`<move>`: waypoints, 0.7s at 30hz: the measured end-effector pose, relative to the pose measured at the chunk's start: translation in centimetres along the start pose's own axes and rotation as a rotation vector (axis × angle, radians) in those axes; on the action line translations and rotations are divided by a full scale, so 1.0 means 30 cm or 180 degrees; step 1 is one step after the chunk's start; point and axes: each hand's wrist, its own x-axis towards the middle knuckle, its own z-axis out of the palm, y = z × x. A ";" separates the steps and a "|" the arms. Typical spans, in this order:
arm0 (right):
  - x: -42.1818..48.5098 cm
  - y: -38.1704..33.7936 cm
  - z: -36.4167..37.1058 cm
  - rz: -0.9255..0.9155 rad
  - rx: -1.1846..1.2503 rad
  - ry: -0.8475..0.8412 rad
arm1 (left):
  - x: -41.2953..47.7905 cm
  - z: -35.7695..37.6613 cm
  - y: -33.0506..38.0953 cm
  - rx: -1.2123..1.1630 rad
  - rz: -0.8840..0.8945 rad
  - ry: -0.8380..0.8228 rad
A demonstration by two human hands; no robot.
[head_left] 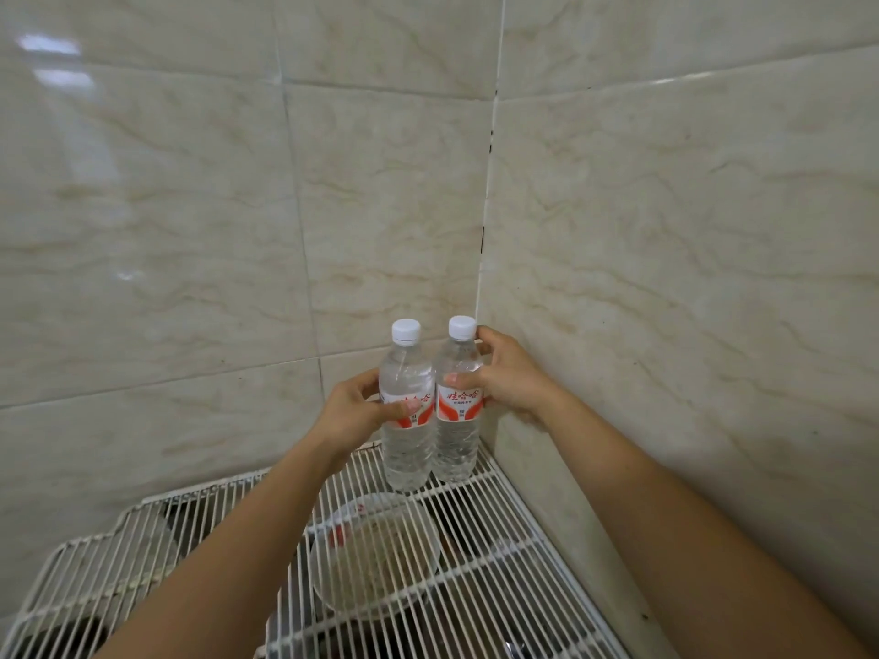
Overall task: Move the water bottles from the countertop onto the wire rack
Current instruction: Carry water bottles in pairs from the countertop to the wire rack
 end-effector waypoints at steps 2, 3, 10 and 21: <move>0.004 -0.002 0.002 -0.0049 -0.0045 -0.0009 | 0.009 -0.004 -0.001 -0.0001 0.0020 -0.0014; 0.007 -0.003 0.003 -0.0068 -0.0069 -0.0021 | 0.014 -0.005 -0.001 -0.0007 0.0036 -0.0027; 0.031 -0.011 -0.005 -0.0079 -0.0180 0.0066 | 0.038 0.014 0.003 -0.0122 0.0092 -0.0062; 0.028 -0.044 -0.012 0.0300 -0.0179 0.0033 | 0.016 0.051 -0.015 -0.0109 0.0144 -0.0003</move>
